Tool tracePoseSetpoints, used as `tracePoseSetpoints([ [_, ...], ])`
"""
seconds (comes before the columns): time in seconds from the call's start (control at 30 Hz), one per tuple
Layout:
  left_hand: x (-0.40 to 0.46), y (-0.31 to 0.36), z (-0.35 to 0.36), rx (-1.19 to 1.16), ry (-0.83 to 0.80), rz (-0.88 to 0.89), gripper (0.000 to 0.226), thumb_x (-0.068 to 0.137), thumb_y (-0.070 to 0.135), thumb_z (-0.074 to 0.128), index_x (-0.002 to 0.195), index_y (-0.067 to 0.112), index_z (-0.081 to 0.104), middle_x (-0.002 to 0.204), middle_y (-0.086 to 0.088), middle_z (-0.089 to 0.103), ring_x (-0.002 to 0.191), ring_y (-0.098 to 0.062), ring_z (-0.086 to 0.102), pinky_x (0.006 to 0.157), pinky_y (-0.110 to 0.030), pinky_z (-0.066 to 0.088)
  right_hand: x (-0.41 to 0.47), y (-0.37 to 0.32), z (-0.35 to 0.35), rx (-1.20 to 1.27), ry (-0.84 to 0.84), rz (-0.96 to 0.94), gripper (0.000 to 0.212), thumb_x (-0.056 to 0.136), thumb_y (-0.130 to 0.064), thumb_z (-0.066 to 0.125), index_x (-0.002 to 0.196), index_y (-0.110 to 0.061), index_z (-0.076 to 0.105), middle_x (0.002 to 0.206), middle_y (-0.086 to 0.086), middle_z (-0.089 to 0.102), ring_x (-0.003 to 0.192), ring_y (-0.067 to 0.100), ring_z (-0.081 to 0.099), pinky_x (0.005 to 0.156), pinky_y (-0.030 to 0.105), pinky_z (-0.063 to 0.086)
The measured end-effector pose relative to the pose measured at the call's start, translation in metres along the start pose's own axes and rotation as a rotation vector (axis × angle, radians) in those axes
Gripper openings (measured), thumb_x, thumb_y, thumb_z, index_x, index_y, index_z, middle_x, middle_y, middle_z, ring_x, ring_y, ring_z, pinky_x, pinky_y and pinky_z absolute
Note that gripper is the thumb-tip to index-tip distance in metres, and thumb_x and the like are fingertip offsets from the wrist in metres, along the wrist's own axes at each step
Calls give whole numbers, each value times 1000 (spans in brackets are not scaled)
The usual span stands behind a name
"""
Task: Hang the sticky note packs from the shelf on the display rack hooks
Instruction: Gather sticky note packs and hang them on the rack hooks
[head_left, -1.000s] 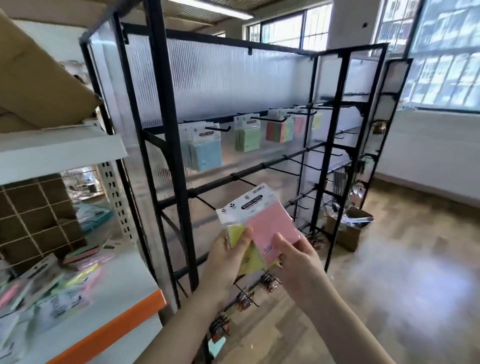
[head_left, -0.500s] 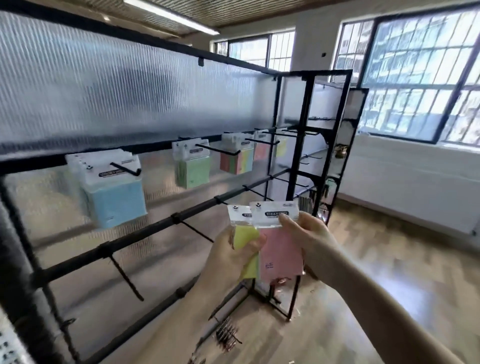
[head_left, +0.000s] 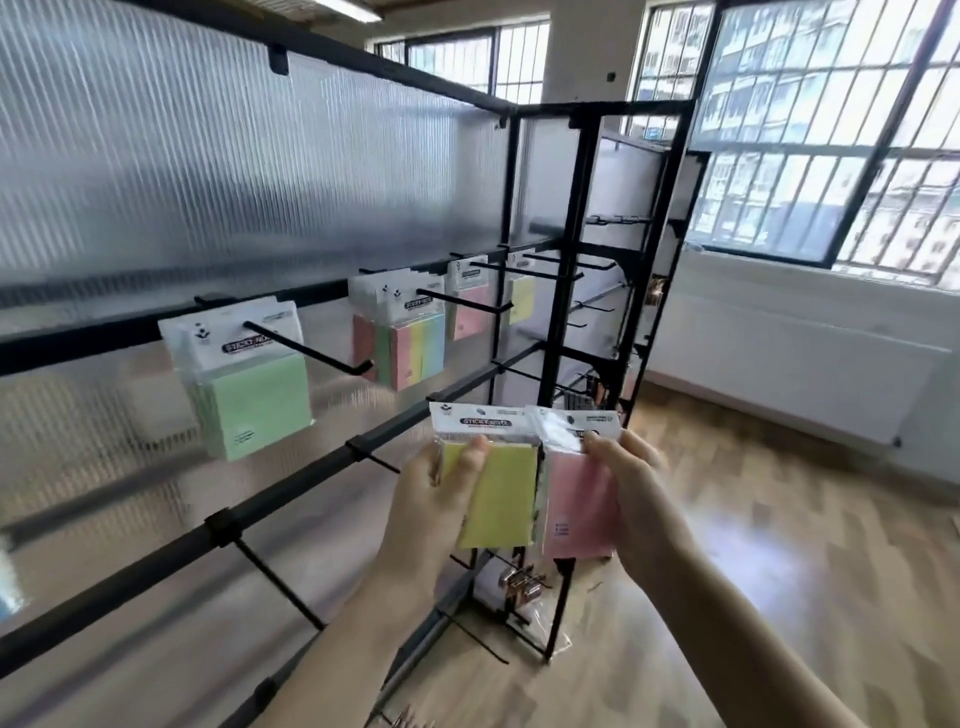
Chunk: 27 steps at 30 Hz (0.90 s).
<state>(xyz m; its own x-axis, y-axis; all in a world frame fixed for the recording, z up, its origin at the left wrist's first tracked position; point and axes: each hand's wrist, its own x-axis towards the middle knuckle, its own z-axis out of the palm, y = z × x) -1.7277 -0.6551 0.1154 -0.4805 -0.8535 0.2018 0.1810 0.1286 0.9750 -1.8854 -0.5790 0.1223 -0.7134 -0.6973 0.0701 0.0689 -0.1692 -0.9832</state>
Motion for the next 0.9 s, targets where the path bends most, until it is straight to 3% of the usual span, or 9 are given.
tracePoseSetpoints([
  [0.13,20,-8,8,29,5,-17,40,69,61,58,88,26,65,75,2,71,68,-15,70,53,-28,55,25,7,-10,15,-90,23,20,91,-22,61,86,-3,64,70,13,58,59,23,53,58,31,45],
  [0.2,32,-12,15,58,0,-8,38,74,63,59,87,28,65,83,-8,71,76,-26,70,61,-39,60,36,9,-13,25,-176,23,21,90,-24,63,83,-5,68,64,8,61,50,16,55,46,23,46],
  [0.27,45,-15,24,95,-29,12,40,78,67,60,90,29,66,88,-18,69,79,-37,67,71,-48,58,50,12,-16,20,-211,5,21,90,-25,63,82,-8,71,64,7,63,48,14,57,43,20,46],
  [0.4,74,-23,44,126,-11,14,31,76,67,60,88,40,67,79,3,73,69,-17,70,56,-27,55,93,15,-27,38,-170,29,26,91,-35,61,73,-19,70,62,4,63,50,15,57,52,26,47],
  [0.5,98,-31,61,148,62,-8,24,70,63,62,83,43,66,71,12,70,60,-5,66,50,-25,52,132,13,-39,122,-156,8,29,94,-34,57,71,-20,67,64,4,62,59,18,56,63,35,44],
  [0.6,120,-37,79,164,83,-19,33,58,63,59,81,41,68,70,13,69,58,-3,65,46,-20,48,171,5,-50,92,-160,-96,28,95,-35,55,73,-19,65,65,0,62,60,14,55,58,29,45],
  [0.7,138,-43,96,196,171,1,39,56,67,57,76,36,69,65,11,68,54,-2,62,43,-14,43,207,-5,-57,24,-131,-233,26,93,-35,58,77,-17,64,68,-2,62,65,12,55,62,27,44],
  [0.8,151,-46,107,255,266,52,44,59,72,56,72,32,69,66,5,70,55,-4,62,49,-13,42,235,-18,-57,-56,-141,-371,22,89,-35,63,77,-16,62,61,-11,59,58,5,51,54,17,42],
  [0.9,157,-39,112,377,308,129,42,64,69,55,81,33,69,75,5,72,62,-3,64,55,-12,44,254,-30,-52,-17,-195,-449,20,90,-30,64,77,-16,59,67,-6,59,62,9,52,59,24,43],
])
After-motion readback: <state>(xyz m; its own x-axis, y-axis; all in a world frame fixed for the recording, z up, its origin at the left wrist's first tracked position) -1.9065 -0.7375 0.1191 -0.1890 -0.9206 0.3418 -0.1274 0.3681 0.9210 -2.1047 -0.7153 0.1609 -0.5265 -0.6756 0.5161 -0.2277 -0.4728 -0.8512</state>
